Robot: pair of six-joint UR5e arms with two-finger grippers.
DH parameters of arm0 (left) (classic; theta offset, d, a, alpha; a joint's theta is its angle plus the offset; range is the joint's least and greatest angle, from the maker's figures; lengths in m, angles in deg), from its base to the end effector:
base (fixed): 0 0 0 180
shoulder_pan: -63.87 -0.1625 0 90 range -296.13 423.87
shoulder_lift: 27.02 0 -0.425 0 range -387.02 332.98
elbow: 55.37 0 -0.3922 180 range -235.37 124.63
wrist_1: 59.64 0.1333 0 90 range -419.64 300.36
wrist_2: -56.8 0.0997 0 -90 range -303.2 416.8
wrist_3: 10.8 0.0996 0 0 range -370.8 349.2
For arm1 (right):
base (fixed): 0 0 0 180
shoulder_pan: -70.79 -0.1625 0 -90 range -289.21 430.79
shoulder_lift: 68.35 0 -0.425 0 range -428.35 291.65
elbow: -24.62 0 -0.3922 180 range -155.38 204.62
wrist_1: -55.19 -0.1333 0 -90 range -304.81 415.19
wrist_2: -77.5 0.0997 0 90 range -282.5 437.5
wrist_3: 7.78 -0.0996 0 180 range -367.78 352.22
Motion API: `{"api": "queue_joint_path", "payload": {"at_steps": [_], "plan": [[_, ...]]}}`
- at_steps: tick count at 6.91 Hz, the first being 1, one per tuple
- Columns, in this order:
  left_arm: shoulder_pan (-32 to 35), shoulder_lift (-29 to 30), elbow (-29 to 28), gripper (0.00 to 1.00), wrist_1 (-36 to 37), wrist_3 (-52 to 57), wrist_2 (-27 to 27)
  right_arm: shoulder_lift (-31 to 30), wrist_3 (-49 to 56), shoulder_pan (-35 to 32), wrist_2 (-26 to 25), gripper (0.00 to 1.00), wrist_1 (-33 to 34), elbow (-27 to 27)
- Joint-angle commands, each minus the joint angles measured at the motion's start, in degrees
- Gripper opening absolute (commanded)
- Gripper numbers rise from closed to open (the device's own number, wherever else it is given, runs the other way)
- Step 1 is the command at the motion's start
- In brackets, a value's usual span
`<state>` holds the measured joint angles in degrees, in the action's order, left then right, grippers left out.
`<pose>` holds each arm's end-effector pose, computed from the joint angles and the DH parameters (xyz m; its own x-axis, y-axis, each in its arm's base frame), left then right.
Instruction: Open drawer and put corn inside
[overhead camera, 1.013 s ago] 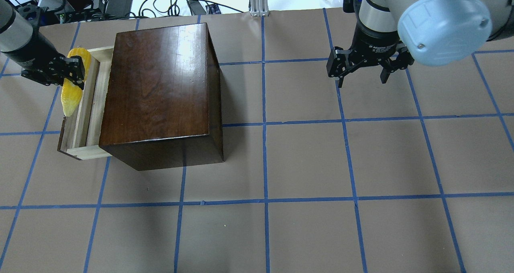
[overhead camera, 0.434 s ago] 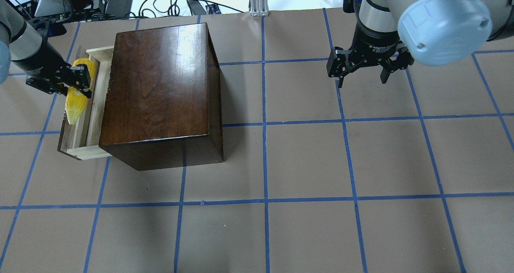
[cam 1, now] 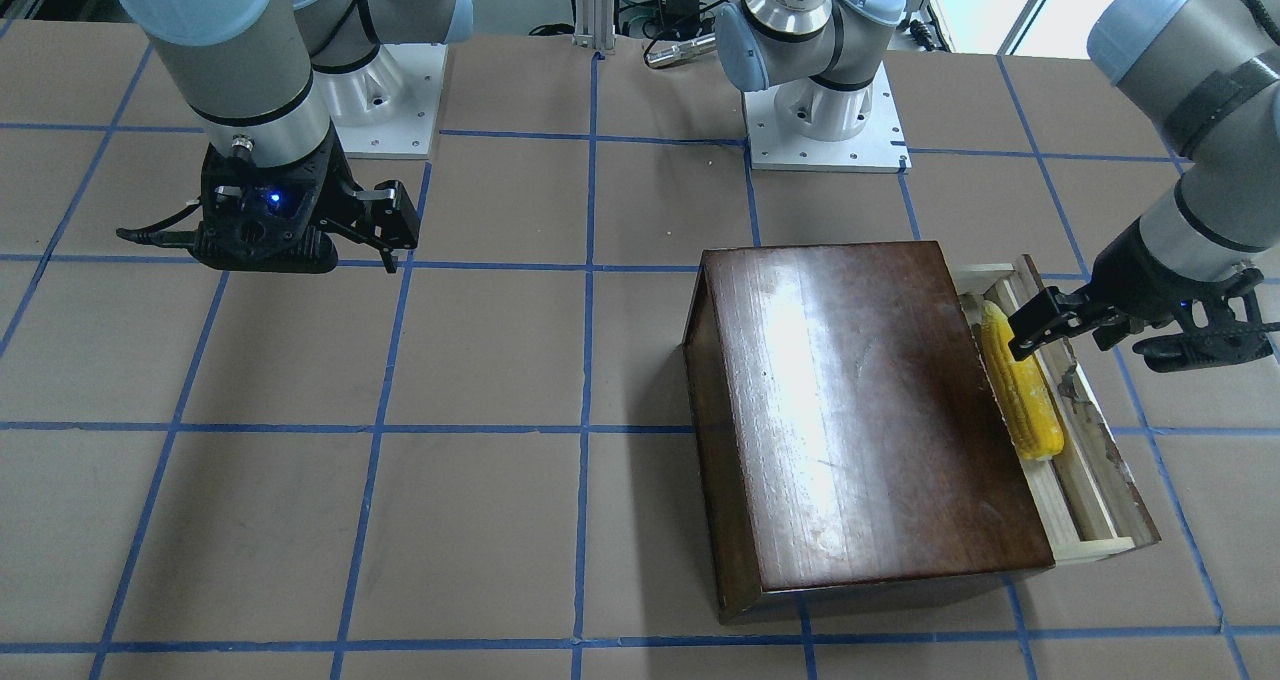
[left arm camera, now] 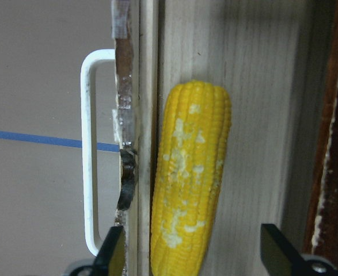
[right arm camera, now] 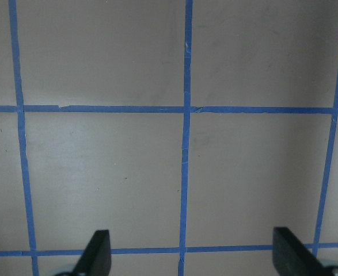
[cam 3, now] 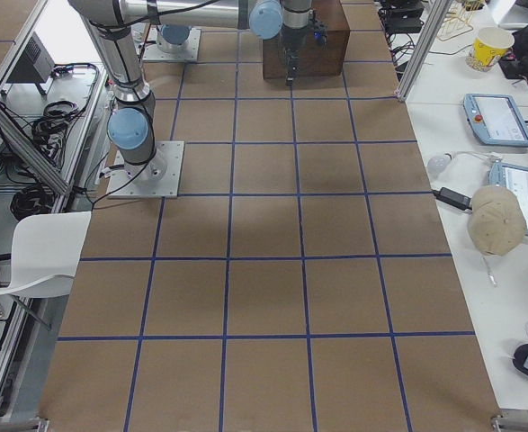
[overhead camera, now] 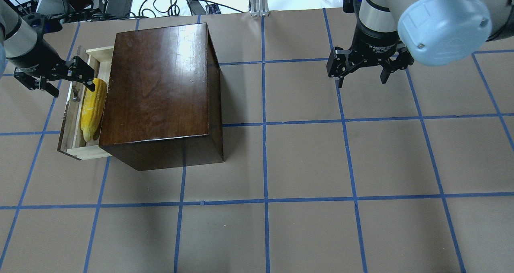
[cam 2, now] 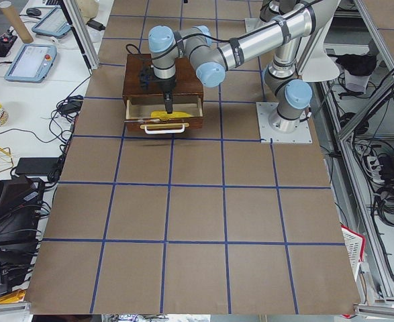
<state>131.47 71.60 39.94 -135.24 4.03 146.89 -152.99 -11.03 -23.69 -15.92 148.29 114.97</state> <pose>0.0845 -0.5545 0.3895 -0.9913 -0.1318 -0.0036 -0.1317 0.9913 -0.0075 0.1680 -0.5135 0.4428 -0.9978 -0.0241 0.0621 -0.0215 0.9989 0.0421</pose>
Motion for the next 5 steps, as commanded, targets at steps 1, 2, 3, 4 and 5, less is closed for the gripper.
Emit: {"api": "queue_joint_path", "payload": {"at_steps": [1,2,3,4,5], "plan": [[0.16,-2.63,-0.30,1.00,-1.37,-0.15,-0.44,0.00,0.00,0.00,0.00,1.00,0.07,0.00],[2.16,-4.82,-0.56,1.00,-1.99,-0.24,-0.18,0.00,0.00,0.00,0.09,1.00,0.07,0.00],[5.75,-6.58,-0.57,1.00,-2.00,-1.89,0.26,-0.09,0.00,0.00,0.09,1.00,-0.02,0.00],[10.40,-8.43,-0.57,1.00,-2.00,-7.56,0.26,0.00,0.00,0.00,0.09,1.00,0.07,0.00],[14.53,-9.49,-0.57,1.00,-2.00,-8.84,0.26,0.00,0.00,0.00,0.17,1.00,-0.02,0.00]]}}
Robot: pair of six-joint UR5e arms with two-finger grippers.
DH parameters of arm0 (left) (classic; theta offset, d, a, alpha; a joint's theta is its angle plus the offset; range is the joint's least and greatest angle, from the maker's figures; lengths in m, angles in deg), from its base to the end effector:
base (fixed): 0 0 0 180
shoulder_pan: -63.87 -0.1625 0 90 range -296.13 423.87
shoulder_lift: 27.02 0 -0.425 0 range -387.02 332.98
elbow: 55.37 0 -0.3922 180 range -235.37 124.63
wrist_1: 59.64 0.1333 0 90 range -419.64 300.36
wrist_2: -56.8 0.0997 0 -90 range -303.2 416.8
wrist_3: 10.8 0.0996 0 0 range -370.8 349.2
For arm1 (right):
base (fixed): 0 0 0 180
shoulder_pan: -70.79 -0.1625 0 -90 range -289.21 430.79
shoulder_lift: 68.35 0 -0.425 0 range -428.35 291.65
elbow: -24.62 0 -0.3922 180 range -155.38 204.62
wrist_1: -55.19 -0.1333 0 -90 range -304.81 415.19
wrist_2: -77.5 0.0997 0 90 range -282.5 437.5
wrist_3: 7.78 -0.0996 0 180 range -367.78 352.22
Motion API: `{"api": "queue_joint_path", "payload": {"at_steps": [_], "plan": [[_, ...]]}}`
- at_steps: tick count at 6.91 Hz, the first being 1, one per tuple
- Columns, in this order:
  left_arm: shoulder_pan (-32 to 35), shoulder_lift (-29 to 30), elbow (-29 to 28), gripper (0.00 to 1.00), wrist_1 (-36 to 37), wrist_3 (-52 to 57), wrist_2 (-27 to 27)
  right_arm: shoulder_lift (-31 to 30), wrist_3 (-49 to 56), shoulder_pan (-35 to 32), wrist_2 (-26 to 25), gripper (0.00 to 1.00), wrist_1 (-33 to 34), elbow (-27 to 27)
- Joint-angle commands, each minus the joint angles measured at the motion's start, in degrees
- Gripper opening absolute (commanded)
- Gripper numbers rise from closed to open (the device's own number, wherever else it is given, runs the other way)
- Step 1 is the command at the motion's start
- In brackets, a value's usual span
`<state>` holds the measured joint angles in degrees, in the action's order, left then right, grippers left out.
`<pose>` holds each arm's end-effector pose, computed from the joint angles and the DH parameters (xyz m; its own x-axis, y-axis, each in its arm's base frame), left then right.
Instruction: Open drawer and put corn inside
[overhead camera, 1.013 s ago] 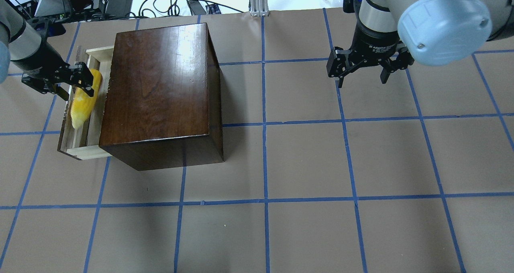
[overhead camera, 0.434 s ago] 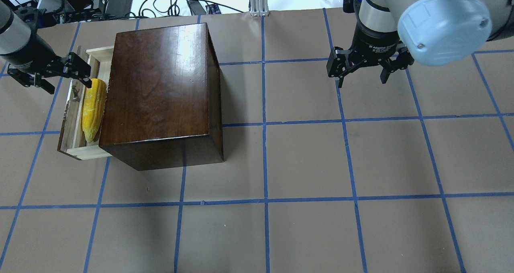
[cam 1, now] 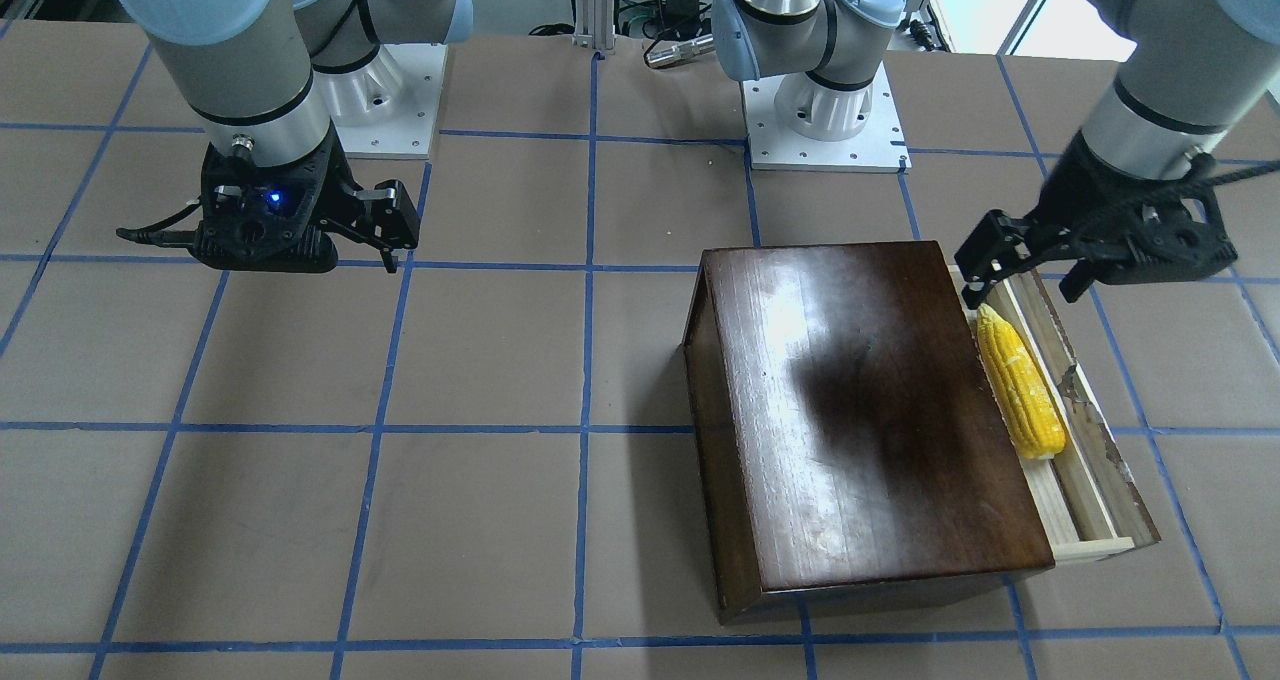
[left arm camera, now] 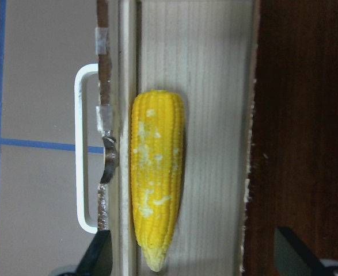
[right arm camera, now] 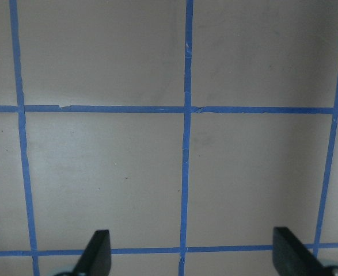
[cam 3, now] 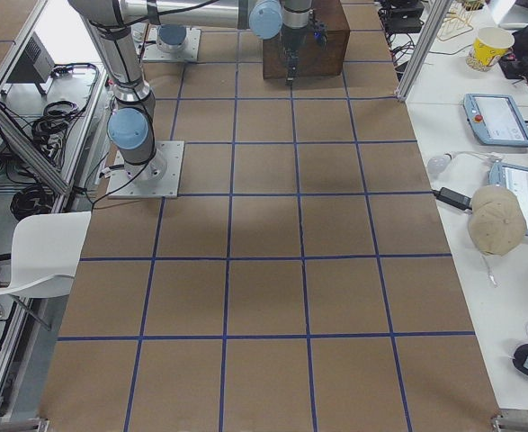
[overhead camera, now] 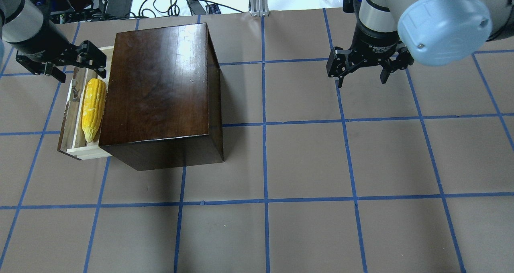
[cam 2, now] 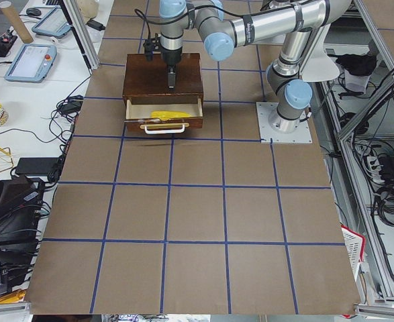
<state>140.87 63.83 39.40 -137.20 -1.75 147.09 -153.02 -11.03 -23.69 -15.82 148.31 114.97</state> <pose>-0.0152 -0.5243 0.4620 -0.9972 -0.0705 -0.0236 -0.0673 0.9909 -0.1165 0.1681 -0.5133 0.4431 -0.9979 -0.0240 0.0603 -0.0215 0.9989 0.0413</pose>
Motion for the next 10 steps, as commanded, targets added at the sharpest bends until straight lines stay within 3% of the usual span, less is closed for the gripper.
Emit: {"api": "queue_joint_path", "payload": {"at_steps": [1,4,10], "plan": [[8.48,-2.25,-0.11,1.00,-0.12,-4.72,-0.02,0.03,0.00,0.00,0.07,1.00,-0.05,0.00],[11.24,-4.45,-3.60,1.00,-9.95,-8.43,-0.11,0.03,0.00,0.00,-0.02,1.00,-0.05,0.00],[10.97,-2.34,-7.75,1.00,-13.12,-8.52,0.06,0.03,0.00,0.00,-0.11,1.00,0.04,0.00]]}}
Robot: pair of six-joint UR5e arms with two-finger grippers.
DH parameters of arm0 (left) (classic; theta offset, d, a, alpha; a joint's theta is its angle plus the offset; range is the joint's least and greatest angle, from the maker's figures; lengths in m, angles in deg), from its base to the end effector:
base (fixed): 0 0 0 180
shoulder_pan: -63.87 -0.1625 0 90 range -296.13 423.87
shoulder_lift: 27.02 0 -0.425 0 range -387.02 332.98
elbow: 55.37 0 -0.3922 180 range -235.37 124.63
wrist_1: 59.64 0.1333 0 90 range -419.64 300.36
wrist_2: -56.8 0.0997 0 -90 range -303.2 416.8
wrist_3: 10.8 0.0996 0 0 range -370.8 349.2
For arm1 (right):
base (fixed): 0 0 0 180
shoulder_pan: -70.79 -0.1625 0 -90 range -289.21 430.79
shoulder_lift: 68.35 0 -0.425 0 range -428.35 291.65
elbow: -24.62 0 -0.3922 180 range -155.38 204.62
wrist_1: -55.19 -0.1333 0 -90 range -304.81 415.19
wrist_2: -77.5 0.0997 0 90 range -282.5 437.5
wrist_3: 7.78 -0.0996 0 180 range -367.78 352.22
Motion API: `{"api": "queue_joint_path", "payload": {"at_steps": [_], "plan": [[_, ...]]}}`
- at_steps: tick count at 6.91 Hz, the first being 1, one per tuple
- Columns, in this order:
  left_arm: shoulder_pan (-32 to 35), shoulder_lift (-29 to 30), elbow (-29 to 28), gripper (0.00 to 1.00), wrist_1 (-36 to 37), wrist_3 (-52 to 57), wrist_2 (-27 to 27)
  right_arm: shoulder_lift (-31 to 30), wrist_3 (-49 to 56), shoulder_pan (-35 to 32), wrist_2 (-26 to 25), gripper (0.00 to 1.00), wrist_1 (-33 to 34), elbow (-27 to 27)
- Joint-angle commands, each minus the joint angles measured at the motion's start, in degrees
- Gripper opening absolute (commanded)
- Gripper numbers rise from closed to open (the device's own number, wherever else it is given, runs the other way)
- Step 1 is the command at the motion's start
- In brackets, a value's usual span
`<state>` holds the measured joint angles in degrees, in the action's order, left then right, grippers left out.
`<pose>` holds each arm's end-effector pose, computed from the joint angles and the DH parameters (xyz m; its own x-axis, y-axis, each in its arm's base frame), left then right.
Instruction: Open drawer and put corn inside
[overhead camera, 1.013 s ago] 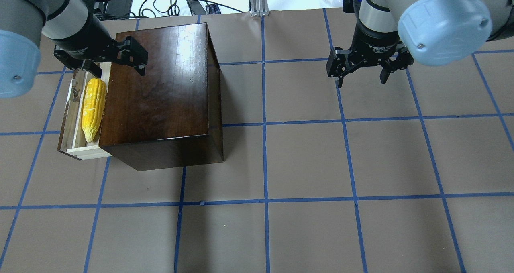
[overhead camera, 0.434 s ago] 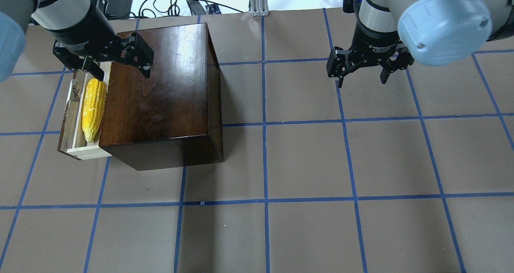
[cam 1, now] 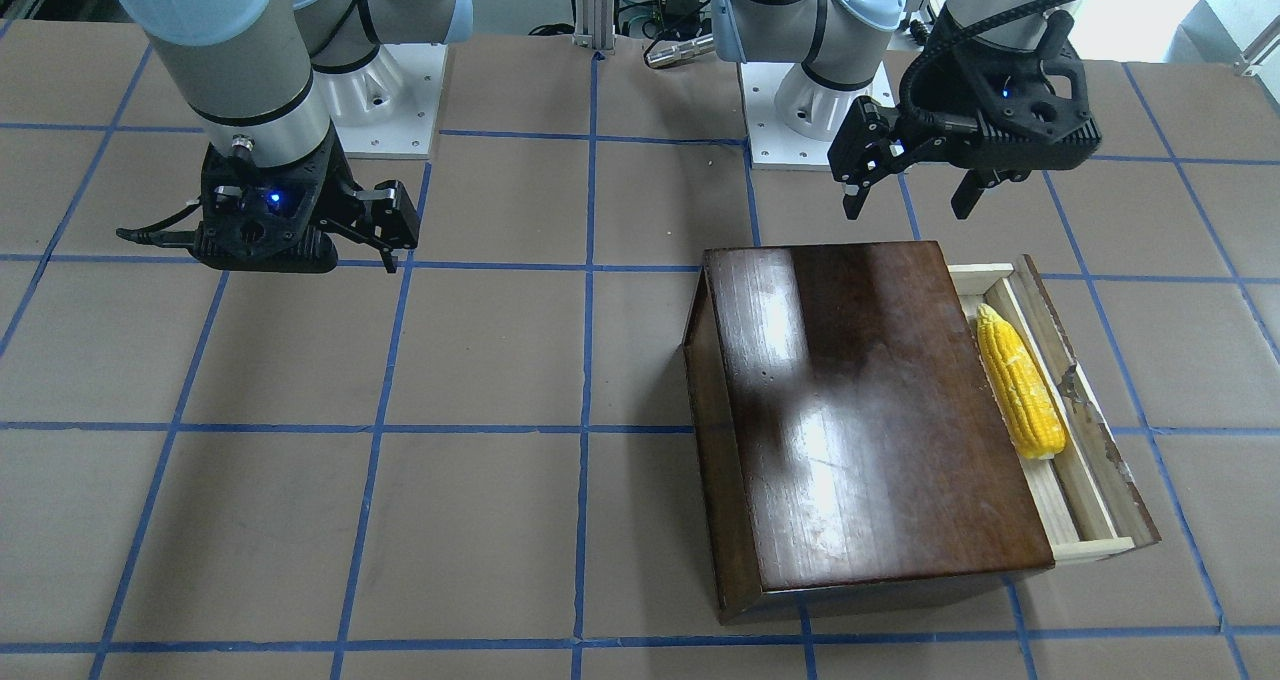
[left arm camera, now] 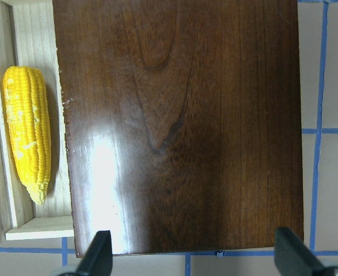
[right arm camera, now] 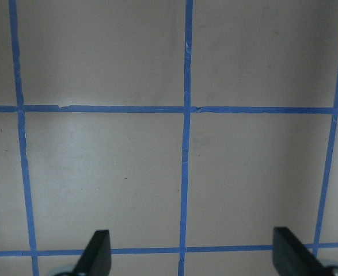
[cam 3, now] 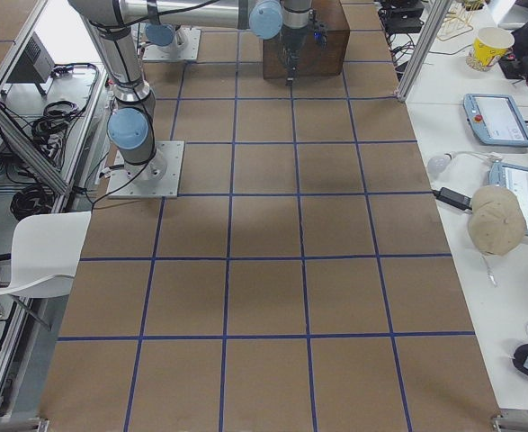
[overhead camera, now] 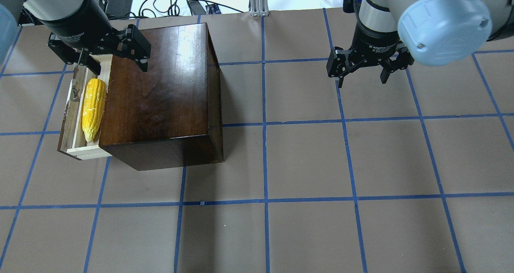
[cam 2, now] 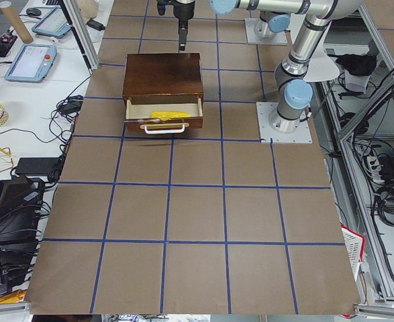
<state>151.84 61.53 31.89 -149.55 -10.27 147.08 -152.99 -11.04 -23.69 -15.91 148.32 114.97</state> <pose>-0.1155 -0.4917 0.5241 -0.9996 -0.0266 -0.0056 -0.0261 0.9969 -0.0746 0.1680 -0.5135 0.4428 -0.9978 -0.0239 0.0619 -0.0213 0.9989 0.0416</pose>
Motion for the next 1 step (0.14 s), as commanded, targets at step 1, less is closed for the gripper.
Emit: {"api": "queue_joint_path", "payload": {"at_steps": [1], "plan": [[0.00,-0.13,-0.33,1.00,-1.49,0.00,0.07,0.00,0.00,0.00,-0.01,1.00,-0.05,0.00]]}}
